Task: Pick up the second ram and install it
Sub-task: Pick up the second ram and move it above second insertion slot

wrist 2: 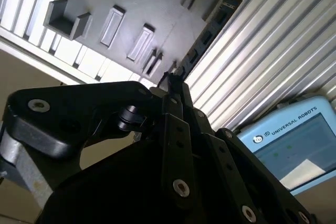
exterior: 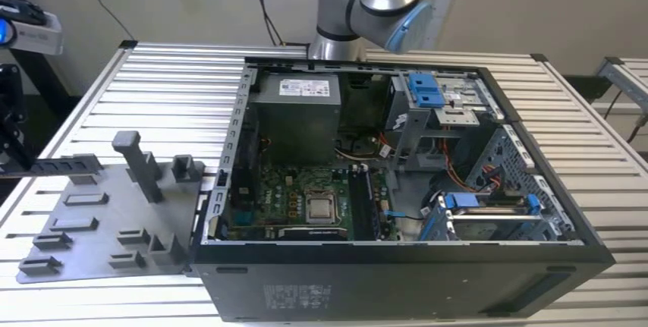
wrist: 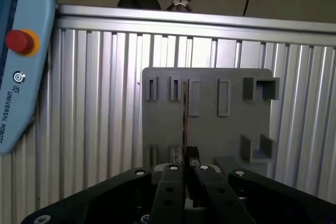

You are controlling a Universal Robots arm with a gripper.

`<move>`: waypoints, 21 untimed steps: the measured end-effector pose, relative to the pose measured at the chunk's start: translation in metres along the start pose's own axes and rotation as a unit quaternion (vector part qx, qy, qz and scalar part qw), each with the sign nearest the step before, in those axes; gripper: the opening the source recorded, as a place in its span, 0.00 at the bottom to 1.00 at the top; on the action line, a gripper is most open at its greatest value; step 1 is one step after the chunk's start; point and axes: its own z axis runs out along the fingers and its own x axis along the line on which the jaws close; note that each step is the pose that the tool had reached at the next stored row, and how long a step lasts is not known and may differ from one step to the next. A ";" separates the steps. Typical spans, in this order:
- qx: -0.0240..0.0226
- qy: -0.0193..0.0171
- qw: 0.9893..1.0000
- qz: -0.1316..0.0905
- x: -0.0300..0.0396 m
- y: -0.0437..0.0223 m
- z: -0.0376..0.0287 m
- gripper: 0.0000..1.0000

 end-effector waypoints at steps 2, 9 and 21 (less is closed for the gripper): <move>0.000 0.000 1.000 0.000 -0.0001 0.0001 -0.0031 0.14; 0.000 0.000 1.000 0.000 -0.0003 0.0003 -0.0144 0.14; 0.000 0.000 1.000 0.000 -0.0009 0.0008 -0.0437 0.14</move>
